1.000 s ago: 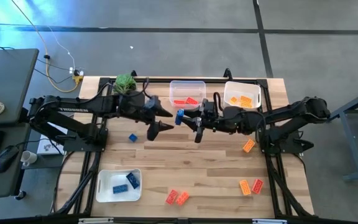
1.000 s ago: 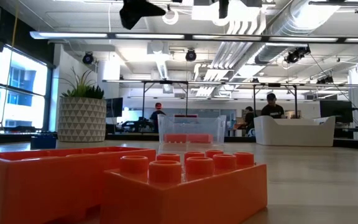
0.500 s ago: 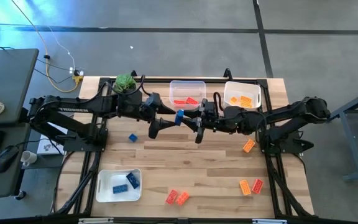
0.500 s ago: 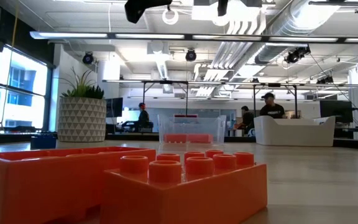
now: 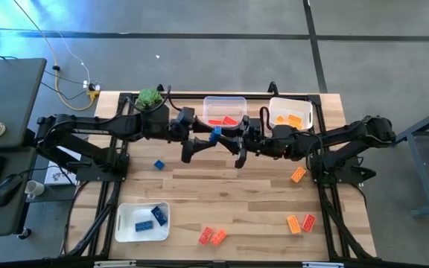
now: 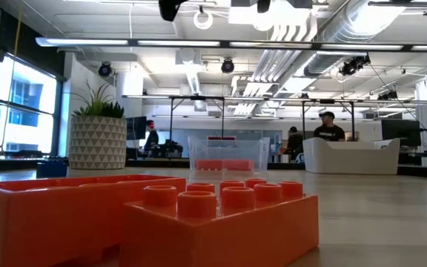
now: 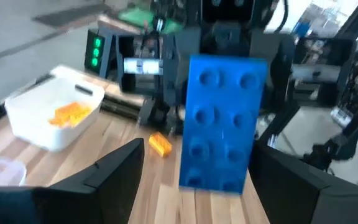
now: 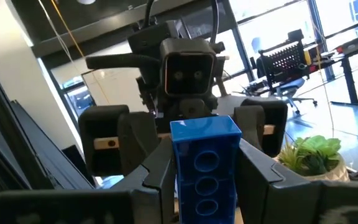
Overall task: Sort & place blocks by color
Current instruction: Put the blue game piece into the bottom white bin
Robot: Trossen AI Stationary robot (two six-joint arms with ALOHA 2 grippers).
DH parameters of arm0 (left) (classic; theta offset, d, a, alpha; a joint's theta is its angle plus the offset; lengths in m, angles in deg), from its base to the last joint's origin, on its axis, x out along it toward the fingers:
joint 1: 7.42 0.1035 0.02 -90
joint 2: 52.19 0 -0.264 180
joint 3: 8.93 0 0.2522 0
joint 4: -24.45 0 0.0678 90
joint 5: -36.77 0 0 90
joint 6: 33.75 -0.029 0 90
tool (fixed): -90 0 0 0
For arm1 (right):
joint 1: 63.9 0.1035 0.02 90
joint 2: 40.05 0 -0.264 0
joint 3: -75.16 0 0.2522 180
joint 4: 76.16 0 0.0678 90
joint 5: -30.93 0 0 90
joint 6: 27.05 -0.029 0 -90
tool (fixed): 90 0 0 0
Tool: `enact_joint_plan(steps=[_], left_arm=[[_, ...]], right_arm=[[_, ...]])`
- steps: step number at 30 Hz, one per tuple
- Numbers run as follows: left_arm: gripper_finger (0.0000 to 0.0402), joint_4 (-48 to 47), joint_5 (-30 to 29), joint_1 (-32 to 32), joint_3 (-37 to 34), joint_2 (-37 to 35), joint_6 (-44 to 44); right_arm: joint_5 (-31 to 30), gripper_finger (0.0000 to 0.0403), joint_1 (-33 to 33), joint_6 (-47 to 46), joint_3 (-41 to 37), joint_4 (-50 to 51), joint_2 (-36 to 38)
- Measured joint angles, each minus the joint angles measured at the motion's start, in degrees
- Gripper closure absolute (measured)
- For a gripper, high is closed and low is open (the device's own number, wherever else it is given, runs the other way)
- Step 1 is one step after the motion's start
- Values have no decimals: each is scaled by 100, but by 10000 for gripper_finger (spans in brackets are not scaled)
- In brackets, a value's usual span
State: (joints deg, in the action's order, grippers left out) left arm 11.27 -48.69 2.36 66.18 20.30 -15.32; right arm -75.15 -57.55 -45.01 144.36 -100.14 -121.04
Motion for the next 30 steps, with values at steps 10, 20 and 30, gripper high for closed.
enact_joint_plan(steps=[10,20,30], left_arm=[[134,397,-86,0,0,177,-210],[242,372,-199,-2,-2,176,-380],[291,-533,-225,-30,0,176,-503]], right_arm=[[-41,304,-37,2,0,-26,-4],[-125,284,-42,2,0,-17,-9],[-207,172,-52,8,0,175,-11]])
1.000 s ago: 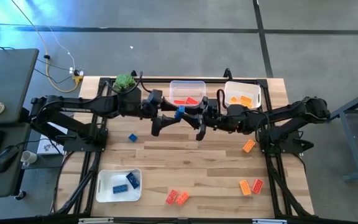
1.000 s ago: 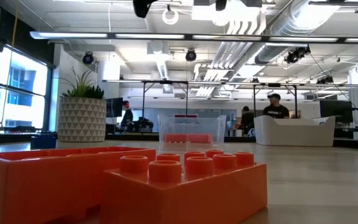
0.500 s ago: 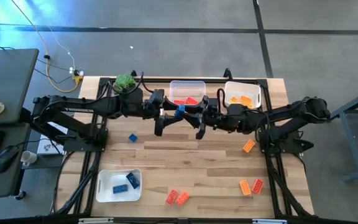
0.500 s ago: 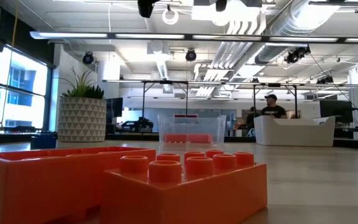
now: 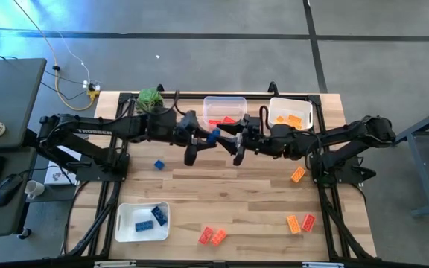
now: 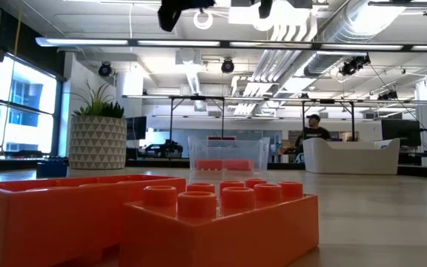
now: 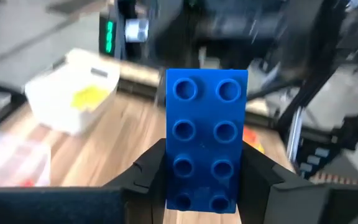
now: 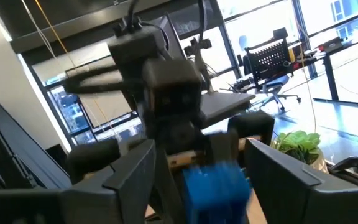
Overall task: Sort & place blocks by color
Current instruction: Put the blue game piece into the bottom white bin
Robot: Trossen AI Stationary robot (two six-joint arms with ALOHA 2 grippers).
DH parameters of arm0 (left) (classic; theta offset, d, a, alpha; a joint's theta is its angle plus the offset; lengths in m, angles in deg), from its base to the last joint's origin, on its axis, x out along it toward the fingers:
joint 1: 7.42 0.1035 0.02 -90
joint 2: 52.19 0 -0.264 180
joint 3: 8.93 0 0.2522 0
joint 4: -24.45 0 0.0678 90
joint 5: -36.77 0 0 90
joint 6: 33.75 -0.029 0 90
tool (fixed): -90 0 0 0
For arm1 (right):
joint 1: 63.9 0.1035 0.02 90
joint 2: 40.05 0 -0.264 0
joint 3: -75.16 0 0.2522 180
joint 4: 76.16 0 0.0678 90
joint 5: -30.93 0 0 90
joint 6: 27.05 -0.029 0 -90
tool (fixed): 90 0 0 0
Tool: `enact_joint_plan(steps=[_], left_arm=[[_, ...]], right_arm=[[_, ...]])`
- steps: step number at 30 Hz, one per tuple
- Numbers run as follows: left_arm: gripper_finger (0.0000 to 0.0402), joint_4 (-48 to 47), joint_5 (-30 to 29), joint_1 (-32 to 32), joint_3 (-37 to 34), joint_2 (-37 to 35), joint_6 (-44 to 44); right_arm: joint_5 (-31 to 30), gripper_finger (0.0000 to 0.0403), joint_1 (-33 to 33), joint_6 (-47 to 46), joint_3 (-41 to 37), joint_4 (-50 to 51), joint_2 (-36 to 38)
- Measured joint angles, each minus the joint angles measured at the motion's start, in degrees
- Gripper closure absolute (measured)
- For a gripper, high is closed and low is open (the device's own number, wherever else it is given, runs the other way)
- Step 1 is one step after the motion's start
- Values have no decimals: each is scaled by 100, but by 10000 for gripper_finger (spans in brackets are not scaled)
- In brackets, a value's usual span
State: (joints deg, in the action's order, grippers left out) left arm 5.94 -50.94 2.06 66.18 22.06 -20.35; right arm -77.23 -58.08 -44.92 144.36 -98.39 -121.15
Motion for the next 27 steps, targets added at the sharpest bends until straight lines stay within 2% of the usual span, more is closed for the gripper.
enact_joint_plan(steps=[3,10,19,27], left_arm=[[291,-551,3,-111,0,0,204],[288,-2269,615,-607,0,0,680],[286,-4327,787,-1522,0,-22,1380],[285,-5229,933,-2555,0,-22,2543]], right_arm=[[3,164,3,-2,0,40,4],[-28,161,-138,-2,0,278,4],[-31,160,-428,-4,2,572,4],[-22,160,-668,-2,2,707,4]])
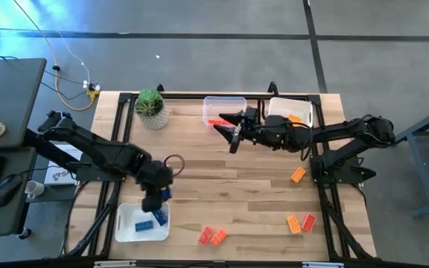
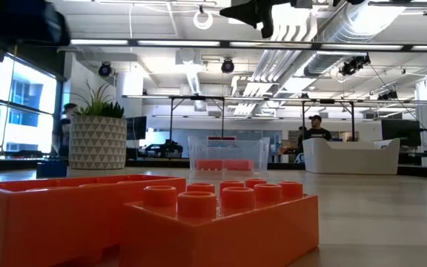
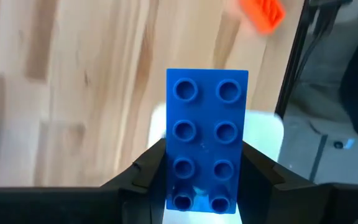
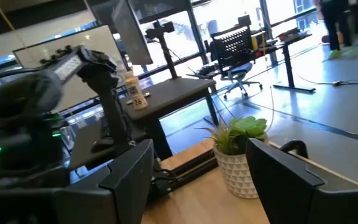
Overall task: Sort & place blocks by color
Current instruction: Put the blue game piece into the bottom white bin
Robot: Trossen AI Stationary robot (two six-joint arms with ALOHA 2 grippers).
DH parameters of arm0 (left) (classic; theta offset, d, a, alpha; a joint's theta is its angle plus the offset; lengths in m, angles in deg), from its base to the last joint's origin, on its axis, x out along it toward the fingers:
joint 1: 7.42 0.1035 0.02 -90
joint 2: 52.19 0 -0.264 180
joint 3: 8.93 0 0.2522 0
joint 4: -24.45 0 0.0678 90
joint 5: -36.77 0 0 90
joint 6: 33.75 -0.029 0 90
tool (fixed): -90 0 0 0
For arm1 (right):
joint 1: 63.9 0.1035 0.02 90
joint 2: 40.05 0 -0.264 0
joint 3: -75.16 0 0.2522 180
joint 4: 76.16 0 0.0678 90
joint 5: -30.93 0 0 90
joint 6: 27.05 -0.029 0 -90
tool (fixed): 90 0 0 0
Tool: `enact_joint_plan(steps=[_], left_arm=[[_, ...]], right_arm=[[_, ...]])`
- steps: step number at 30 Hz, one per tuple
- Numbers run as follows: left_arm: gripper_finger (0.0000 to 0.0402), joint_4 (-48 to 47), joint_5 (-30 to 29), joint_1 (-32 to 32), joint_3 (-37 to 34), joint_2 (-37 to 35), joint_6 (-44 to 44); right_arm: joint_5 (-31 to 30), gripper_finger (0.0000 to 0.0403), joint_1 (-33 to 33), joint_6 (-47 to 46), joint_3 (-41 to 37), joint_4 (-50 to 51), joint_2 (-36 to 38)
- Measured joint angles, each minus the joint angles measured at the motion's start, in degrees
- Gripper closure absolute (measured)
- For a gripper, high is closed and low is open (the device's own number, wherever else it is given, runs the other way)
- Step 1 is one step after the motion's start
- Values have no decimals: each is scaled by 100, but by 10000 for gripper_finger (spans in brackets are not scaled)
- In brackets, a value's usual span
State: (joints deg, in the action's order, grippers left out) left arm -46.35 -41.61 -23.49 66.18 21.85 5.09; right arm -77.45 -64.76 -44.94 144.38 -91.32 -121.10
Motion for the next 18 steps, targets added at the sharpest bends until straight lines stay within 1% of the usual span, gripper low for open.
enact_joint_plan(steps=[7,10,14,18], left_arm=[[285,-153,54,-958,-152,0,1085],[284,-146,192,-1276,-333,0,1508],[284,-105,477,-1589,-637,0,1968],[284,235,686,-1771,-860,0,2206]], right_arm=[[184,160,-208,-1,0,17,0],[326,160,-284,-2,0,26,0],[470,160,-368,-2,0,49,0],[525,160,-407,2,0,51,0]])
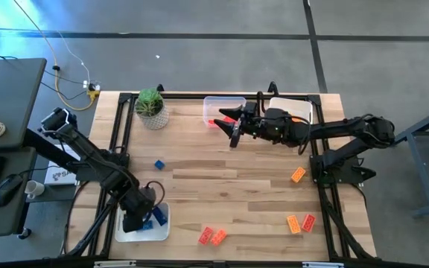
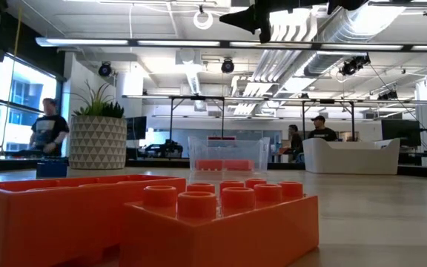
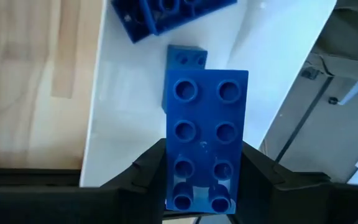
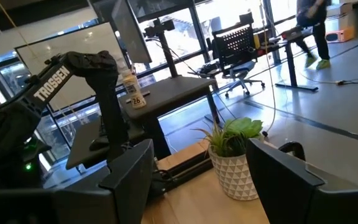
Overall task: Sort & place blocks by color
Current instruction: Put the blue game piece into the bottom white bin
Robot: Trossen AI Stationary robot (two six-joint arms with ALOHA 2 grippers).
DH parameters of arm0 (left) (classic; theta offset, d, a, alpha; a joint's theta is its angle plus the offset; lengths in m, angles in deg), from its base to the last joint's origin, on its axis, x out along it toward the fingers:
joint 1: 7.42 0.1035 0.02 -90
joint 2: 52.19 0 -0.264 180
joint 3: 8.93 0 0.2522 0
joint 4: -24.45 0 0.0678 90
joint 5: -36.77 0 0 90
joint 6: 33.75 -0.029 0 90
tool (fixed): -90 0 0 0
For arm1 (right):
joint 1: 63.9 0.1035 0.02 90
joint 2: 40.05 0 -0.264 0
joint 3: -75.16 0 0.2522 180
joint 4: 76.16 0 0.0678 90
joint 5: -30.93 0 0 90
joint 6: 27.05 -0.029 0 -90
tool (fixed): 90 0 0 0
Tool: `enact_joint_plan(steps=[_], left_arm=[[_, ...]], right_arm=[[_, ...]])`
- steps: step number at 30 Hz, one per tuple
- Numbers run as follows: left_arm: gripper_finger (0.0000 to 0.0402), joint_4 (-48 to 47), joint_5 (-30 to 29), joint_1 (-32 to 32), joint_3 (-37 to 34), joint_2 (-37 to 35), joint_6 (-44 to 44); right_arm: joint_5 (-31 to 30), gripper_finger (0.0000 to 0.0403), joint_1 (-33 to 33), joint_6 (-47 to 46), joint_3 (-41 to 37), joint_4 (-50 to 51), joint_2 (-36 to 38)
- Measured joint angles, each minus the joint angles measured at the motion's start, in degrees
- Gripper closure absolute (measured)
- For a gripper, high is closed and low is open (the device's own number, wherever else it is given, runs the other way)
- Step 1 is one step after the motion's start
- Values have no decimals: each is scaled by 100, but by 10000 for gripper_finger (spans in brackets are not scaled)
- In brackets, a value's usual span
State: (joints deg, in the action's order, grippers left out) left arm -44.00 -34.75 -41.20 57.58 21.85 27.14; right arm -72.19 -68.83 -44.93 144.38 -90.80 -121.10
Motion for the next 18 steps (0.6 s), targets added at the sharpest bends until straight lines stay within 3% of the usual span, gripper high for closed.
enact_joint_plan(steps=[6,18], left_arm=[[271,190,0,-120,-51,0,49],[189,183,26,-118,-51,0,46]], right_arm=[[0,160,-28,38,0,121,0],[-16,160,-73,-6,0,426,0]])
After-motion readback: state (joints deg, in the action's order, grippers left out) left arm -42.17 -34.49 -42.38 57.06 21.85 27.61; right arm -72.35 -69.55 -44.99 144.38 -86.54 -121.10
